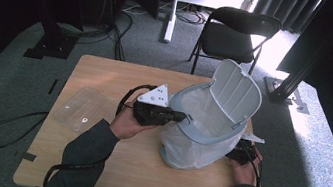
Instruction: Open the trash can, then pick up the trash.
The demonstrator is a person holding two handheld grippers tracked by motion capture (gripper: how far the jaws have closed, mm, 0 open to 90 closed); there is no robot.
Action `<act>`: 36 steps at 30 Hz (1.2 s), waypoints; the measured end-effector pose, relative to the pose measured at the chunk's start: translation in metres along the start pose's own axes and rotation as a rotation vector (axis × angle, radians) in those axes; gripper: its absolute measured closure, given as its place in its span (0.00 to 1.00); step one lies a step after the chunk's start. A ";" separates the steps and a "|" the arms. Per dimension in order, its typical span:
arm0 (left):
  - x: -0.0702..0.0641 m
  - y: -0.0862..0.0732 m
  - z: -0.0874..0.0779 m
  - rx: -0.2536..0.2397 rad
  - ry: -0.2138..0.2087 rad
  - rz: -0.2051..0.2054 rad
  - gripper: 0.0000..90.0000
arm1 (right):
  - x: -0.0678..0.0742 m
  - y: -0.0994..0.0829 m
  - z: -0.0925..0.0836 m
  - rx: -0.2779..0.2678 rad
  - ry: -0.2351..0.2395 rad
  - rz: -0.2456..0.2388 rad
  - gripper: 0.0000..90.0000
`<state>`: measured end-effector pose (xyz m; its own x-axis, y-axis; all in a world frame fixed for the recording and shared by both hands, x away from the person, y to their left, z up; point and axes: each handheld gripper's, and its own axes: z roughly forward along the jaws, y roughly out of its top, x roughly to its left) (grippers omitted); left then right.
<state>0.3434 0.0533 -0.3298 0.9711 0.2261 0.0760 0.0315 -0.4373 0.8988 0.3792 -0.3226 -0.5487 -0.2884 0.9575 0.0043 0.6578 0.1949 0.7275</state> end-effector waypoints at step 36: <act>0.043 -0.117 -0.133 0.055 0.401 -0.278 0.65 | 0.000 0.000 0.000 0.000 0.001 -0.001 0.18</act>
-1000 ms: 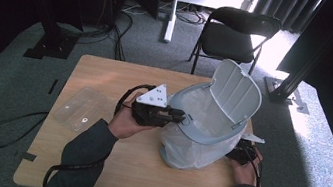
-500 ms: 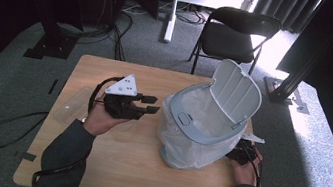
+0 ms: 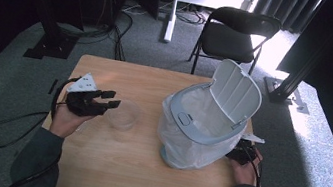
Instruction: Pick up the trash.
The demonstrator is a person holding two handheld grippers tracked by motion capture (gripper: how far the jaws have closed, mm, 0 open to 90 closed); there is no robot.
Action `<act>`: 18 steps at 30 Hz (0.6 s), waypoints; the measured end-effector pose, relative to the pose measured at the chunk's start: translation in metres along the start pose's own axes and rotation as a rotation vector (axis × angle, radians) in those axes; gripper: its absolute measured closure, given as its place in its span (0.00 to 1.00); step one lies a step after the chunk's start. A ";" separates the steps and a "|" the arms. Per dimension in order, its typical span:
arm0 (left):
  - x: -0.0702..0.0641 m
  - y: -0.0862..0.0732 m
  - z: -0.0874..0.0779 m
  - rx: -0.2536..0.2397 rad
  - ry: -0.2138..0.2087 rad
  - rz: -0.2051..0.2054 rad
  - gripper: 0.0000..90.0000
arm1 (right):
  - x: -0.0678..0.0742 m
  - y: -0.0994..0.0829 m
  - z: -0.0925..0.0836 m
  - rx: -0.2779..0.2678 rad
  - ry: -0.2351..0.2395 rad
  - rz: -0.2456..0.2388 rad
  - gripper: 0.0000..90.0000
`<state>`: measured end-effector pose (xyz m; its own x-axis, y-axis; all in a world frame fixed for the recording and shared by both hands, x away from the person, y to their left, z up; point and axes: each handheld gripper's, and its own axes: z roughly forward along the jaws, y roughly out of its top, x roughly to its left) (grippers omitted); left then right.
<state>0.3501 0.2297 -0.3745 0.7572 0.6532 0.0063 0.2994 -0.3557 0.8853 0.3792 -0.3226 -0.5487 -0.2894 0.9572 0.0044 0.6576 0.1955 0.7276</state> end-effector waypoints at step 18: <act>0.028 -0.077 0.005 0.119 0.172 -0.140 0.99 | 0.000 0.000 0.000 0.001 -0.001 0.001 0.18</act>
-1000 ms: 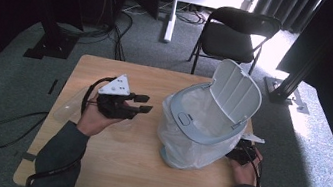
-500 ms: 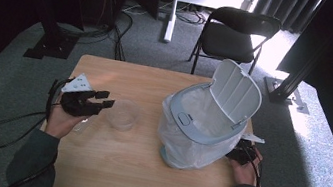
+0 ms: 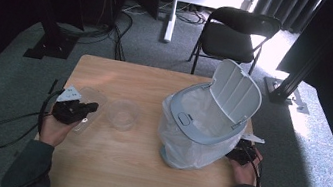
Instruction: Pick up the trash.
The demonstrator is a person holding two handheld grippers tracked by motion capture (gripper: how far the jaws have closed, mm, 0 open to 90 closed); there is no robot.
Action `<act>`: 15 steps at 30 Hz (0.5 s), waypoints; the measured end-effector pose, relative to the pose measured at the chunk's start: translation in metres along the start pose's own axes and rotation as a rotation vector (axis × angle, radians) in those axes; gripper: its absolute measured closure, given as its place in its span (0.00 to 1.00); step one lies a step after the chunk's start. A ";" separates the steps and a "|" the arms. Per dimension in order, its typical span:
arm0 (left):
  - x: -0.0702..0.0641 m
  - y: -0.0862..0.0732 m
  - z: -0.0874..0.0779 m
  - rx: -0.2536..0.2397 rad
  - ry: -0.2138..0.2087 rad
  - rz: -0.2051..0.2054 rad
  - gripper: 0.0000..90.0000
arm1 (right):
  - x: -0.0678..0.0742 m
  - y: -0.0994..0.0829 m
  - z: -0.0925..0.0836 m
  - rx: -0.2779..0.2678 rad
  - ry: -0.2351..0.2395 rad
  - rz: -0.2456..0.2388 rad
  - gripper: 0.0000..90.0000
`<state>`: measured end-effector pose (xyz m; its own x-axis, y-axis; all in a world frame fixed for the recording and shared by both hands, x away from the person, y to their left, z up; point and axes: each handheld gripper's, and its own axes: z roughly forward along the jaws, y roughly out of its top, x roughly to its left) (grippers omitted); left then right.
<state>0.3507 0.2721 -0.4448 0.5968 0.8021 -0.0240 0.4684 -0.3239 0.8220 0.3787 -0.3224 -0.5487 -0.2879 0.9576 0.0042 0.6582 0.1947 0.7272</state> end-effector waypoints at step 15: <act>0.017 -0.039 0.023 0.058 0.084 -0.141 1.00 | 0.000 0.000 0.000 0.001 -0.001 0.002 0.18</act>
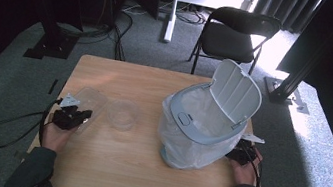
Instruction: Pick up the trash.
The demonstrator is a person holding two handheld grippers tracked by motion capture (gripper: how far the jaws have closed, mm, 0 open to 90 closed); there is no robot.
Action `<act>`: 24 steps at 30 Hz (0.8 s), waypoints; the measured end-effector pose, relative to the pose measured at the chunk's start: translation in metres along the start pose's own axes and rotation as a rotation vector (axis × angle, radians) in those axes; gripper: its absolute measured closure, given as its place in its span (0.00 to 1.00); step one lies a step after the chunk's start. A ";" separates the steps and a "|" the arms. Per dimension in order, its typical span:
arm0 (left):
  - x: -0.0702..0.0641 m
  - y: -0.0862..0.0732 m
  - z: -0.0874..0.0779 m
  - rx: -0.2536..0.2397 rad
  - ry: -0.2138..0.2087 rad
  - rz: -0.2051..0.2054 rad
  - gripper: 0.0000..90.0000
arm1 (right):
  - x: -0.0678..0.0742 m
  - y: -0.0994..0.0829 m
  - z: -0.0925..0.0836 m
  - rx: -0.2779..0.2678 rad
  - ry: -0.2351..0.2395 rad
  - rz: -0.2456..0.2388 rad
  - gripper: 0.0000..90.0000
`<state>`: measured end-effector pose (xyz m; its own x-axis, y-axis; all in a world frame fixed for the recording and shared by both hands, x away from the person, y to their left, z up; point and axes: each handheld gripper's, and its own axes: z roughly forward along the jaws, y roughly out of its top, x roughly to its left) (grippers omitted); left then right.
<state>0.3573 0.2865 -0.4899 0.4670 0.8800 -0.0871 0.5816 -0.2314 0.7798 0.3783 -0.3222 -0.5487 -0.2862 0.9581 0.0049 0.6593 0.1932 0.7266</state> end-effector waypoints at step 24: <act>-0.036 -0.011 0.011 0.038 0.000 0.163 0.95 | 0.000 0.000 0.000 0.001 0.000 0.002 0.18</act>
<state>0.3414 0.2531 -0.5017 0.5576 0.8292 0.0387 0.5225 -0.3868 0.7599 0.3781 -0.3221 -0.5487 -0.2850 0.9585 0.0060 0.6602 0.1918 0.7262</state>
